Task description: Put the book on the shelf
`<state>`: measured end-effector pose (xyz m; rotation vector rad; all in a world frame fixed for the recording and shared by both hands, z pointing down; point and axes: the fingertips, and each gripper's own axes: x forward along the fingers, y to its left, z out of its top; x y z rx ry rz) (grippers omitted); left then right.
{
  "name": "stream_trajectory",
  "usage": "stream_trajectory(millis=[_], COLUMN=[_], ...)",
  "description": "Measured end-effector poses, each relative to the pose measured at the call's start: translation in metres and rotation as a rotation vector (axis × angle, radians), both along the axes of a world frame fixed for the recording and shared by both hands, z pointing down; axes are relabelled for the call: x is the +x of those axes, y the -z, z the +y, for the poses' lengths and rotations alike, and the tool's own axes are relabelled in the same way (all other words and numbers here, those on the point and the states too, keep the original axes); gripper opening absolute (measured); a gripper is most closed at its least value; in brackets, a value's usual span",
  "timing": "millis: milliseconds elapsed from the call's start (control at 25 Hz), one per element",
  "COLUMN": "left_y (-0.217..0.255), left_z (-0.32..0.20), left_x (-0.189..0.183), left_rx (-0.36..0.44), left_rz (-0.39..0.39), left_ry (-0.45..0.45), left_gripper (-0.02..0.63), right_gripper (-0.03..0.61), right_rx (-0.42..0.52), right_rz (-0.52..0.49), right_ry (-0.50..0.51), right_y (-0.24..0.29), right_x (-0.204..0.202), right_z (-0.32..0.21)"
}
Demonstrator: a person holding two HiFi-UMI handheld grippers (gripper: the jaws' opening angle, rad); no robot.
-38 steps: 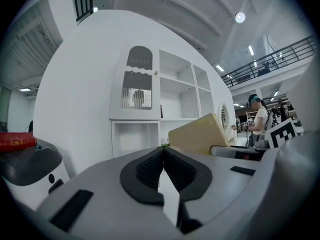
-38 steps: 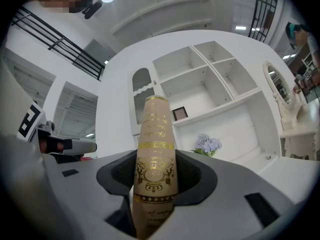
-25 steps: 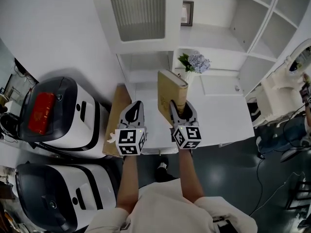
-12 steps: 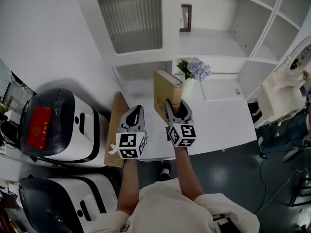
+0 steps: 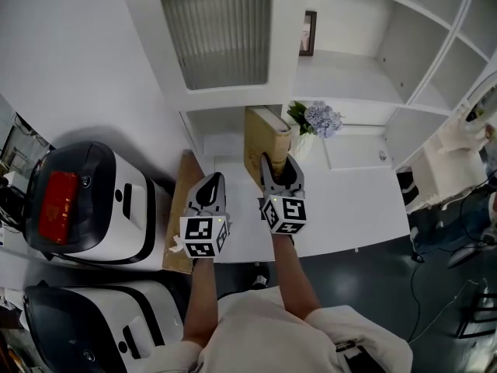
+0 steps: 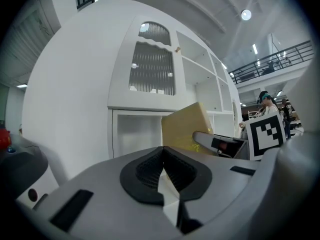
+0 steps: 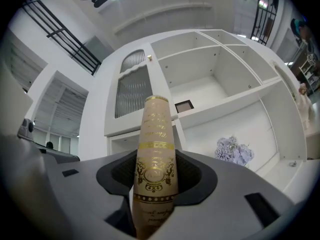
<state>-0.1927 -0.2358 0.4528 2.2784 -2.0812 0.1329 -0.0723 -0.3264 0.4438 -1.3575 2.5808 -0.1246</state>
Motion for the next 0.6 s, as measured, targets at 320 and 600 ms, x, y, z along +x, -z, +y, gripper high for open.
stream_trajectory(millis=[320, 600], left_y=[-0.002, -0.009], left_z=[0.0, -0.007], left_x=[-0.007, -0.016], left_rx=[0.001, -0.025], left_rz=[0.02, 0.014], left_ry=[0.002, -0.011], left_gripper=[0.017, 0.017], right_gripper=[0.221, 0.221], right_rx=[0.086, 0.198], right_rz=[0.07, 0.107], right_ry=[-0.072, -0.159], right_y=[-0.002, -0.011], right_x=[-0.009, -0.016], right_z=[-0.007, -0.015])
